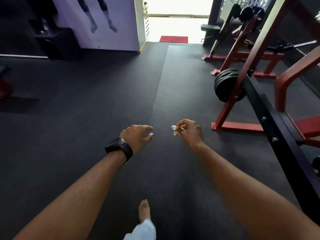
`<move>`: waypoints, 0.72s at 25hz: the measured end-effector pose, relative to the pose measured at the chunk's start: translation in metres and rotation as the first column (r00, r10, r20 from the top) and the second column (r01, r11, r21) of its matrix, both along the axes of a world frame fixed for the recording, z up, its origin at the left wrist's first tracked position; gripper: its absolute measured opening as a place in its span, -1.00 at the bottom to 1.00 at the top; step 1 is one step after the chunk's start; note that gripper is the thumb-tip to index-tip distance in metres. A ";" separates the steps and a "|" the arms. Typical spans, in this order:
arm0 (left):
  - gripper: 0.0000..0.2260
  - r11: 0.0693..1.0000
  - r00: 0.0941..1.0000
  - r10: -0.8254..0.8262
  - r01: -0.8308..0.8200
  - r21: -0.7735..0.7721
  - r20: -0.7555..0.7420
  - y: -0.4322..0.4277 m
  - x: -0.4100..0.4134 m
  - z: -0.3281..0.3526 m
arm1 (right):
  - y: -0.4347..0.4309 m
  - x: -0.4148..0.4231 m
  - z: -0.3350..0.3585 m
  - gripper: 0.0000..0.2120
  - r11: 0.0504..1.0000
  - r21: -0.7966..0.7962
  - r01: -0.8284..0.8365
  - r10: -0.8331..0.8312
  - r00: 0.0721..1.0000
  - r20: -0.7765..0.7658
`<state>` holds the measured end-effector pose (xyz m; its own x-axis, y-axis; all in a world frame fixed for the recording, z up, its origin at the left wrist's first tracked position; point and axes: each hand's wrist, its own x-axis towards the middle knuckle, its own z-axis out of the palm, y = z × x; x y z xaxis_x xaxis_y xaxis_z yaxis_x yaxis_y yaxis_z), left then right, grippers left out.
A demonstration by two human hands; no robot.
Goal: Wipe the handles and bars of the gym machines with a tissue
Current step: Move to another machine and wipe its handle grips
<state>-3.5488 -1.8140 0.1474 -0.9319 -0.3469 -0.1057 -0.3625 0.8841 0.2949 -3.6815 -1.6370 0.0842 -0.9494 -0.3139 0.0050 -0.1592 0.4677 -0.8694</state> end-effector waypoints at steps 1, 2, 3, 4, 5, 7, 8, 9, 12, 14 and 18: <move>-0.69 1.000 1.000 -0.010 0.010 0.014 -0.017 -0.016 -0.036 -0.002 | -0.014 -0.035 0.001 -0.93 1.000 -0.004 0.006 -0.006 0.999 -0.032; -0.70 0.999 0.999 -0.027 0.028 0.017 -0.042 -0.032 -0.070 -0.003 | -0.027 -0.069 0.005 -0.95 1.000 -0.004 0.009 -0.010 0.997 -0.072; -0.70 0.999 0.997 -0.048 0.049 0.012 -0.067 -0.051 -0.111 -0.004 | -0.044 -0.110 0.008 -0.93 1.000 0.009 0.027 -0.026 0.993 -0.114; -0.70 0.998 0.994 -0.070 0.070 0.005 -0.080 -0.069 -0.153 -0.004 | -0.060 -0.152 0.012 -0.88 0.998 0.030 0.051 -0.046 0.988 -0.147; -0.69 0.996 0.992 -0.094 0.094 -0.001 -0.081 -0.086 -0.197 -0.002 | -0.074 -0.194 0.017 -0.84 0.995 0.049 0.085 -0.076 0.985 -0.158; -0.68 0.990 0.988 -0.143 0.143 -0.002 -0.056 -0.117 -0.285 0.007 | -0.098 -0.270 0.027 -0.79 0.986 0.068 0.155 -0.145 0.980 -0.136; -0.67 0.985 0.984 -0.170 0.170 0.004 -0.054 -0.131 -0.331 0.011 | -0.108 -0.305 0.032 -0.77 0.981 0.072 0.178 -0.168 0.978 -0.126; -0.67 0.980 0.978 -0.197 0.198 0.015 -0.063 -0.143 -0.371 0.012 | -0.115 -0.335 0.034 -0.75 0.977 0.076 0.198 -0.189 0.975 -0.115; -0.67 0.954 0.952 -0.295 0.298 0.030 -0.086 -0.168 -0.493 0.012 | -0.132 -0.433 0.032 -0.86 0.950 0.079 0.303 -0.293 0.949 -0.116; -0.66 0.933 0.932 -0.357 0.359 0.019 -0.069 -0.181 -0.579 0.005 | -0.143 -0.510 0.027 -0.93 0.935 0.035 0.354 -0.348 0.931 -0.108; -0.66 0.903 0.902 -0.429 0.429 -0.009 -0.040 -0.211 -0.742 -0.007 | -0.164 -0.667 0.022 -0.80 0.938 -0.068 0.340 -0.344 0.938 -0.052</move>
<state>-4.2906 -2.0252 0.1400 -0.9940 0.0873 -0.0654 0.0638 0.9513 0.3014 -4.3487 -1.8005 0.1059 -0.9966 0.0321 0.0759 -0.0532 0.4530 -0.8899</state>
